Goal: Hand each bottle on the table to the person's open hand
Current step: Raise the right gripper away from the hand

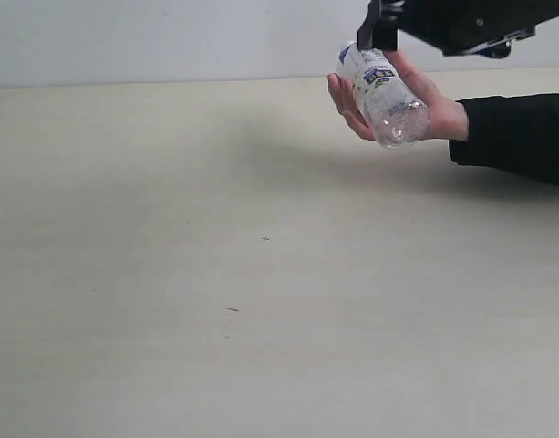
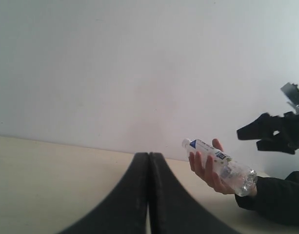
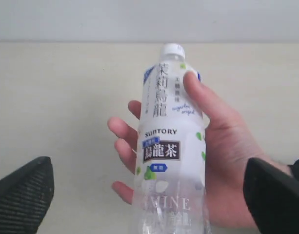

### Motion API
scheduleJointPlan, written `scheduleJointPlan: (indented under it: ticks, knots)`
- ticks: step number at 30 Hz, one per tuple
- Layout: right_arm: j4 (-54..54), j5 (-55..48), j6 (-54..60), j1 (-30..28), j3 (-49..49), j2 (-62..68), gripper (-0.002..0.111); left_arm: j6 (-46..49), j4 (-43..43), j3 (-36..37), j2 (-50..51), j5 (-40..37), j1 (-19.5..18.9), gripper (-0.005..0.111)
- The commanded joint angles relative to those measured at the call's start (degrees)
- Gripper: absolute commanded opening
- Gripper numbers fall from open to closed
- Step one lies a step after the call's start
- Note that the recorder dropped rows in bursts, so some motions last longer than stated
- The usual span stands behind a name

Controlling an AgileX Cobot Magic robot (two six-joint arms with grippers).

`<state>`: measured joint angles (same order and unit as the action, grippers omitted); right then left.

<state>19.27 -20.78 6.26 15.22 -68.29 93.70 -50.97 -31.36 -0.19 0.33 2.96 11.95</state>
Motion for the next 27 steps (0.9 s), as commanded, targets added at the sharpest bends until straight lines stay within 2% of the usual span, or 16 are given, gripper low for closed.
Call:
scheduleJointPlan:
  ticks: [1, 3, 5, 10, 17, 22, 27]
  knots:
    - [-2.8, -5.7, -0.2, 0.0, -0.1, -8.3, 0.102, -0.1, 0.1, 0.2, -0.3, -0.1, -0.2, 0.000]
    - [-3.8, -9.8, -0.2, 0.0, -0.1, -12.0, 0.091, -0.1, 0.1, 0.2, -0.3, -0.1, -0.2, 0.000]
    - [-4.3, -13.0, -0.1, 0.0, 0.4, -15.5, 0.073, -0.1, 0.1, 0.2, -0.3, -0.1, -0.2, 0.000]
    - [-3.5, -10.4, -0.5, 0.0, 11.1, -27.9, 0.001, -0.1, 0.1, 0.2, -0.3, -0.1, -0.2, 0.000]
    - [-3.8, -6.5, -1.5, 0.0, 30.7, -52.6, 0.001, -0.1, 0.1, 0.2, -0.3, -0.1, -0.2, 0.000]
    - [-3.7, -6.8, -1.8, 0.0, 32.0, -62.7, 0.001, -0.1, 0.1, 0.2, -0.3, -0.1, -0.2, 0.000]
    - [-3.6, -6.7, -1.8, 0.0, 32.0, -67.3, 0.001, -0.1, 0.1, 0.2, -0.3, -0.1, -0.2, 0.000]
